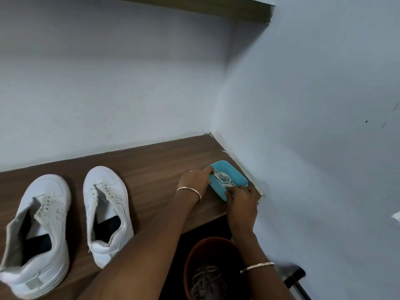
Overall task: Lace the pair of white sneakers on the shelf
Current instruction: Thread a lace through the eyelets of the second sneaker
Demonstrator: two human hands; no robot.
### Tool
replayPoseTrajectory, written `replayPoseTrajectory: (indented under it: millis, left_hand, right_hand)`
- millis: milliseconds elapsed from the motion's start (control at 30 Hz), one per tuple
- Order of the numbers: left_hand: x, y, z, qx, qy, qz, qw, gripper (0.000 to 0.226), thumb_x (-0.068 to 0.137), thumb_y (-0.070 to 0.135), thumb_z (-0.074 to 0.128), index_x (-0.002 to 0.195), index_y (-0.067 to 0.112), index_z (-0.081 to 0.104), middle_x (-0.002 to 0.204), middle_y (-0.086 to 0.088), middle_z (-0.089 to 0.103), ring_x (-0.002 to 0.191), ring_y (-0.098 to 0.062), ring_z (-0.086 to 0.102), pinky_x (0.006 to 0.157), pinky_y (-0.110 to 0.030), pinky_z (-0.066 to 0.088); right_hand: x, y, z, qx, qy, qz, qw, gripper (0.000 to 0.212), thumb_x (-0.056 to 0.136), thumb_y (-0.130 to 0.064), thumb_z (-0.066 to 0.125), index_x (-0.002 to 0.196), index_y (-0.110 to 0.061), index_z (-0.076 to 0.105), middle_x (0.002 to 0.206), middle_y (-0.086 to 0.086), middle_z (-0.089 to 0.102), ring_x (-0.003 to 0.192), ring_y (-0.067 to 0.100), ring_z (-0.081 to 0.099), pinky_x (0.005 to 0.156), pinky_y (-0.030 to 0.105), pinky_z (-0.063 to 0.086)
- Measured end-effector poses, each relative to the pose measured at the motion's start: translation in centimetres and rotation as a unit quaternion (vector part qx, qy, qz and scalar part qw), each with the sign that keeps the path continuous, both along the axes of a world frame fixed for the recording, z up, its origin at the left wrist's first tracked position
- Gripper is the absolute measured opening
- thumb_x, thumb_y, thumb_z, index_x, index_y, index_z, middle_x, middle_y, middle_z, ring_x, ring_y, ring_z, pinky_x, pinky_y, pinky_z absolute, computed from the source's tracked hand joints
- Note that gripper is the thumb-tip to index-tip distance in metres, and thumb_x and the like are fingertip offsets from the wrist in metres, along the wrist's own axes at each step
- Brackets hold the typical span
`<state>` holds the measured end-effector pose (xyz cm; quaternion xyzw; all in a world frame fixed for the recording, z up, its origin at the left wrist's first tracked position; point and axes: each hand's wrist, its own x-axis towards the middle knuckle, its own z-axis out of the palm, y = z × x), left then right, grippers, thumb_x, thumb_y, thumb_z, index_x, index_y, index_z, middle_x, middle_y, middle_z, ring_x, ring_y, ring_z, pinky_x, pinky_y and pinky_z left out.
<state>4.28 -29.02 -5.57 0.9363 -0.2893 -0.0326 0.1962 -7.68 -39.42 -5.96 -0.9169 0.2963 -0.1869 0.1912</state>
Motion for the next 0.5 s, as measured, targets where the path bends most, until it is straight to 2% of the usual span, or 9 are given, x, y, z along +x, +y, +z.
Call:
replayPoseTrajectory:
  millis: [100,267,400,500]
  left_hand:
    - [-0.1,1.2,0.3,-0.053,-0.001,0.024,0.998,0.027,0.097,0.033,0.055,0.124,0.028,0.051,0.11,-0.009,0.069,0.1,-0.034,0.064,0.078,-0.038,0.048]
    - [-0.9,6.3,1.6,-0.118,-0.055,0.044,0.991,0.023,0.099,0.031,0.053,0.122,0.028,0.055,0.111,0.0,0.072,0.095,-0.028,0.068,0.072,-0.036,0.049]
    - [-1.5,11.2,2.5,-0.157,-0.07,0.072,0.982,0.019,0.098,0.032,0.053,0.117,0.031,0.055,0.111,0.003,0.074,0.094,-0.024,0.071,0.075,-0.039,0.057]
    - [-2.5,15.1,2.6,-0.165,-0.058,0.1,0.979,0.021,0.098,0.027,0.056,0.119,0.026,0.058,0.112,0.001,0.074,0.098,-0.023,0.071,0.079,-0.038,0.058]
  right_hand:
    - [-0.5,1.7,0.6,0.017,-0.035,0.032,0.999,0.024,0.1,-0.02,0.058,0.117,-0.014,0.073,0.119,-0.001,0.069,0.123,0.017,0.042,0.084,0.025,0.04]
    - [-0.9,6.6,1.8,0.044,-0.102,0.052,0.992,0.024,0.097,-0.019,0.063,0.116,-0.011,0.074,0.117,0.001,0.071,0.117,0.018,0.052,0.093,0.028,0.047]
    - [-1.2,11.0,2.2,0.028,-0.143,0.086,0.986,0.019,0.092,-0.02,0.069,0.109,-0.012,0.076,0.107,0.0,0.075,0.106,0.017,0.059,0.085,0.03,0.055]
    - [-1.5,14.4,1.9,0.032,-0.136,0.105,0.985,0.019,0.09,-0.02,0.072,0.107,-0.012,0.076,0.104,0.0,0.074,0.104,0.016,0.06,0.081,0.029,0.057]
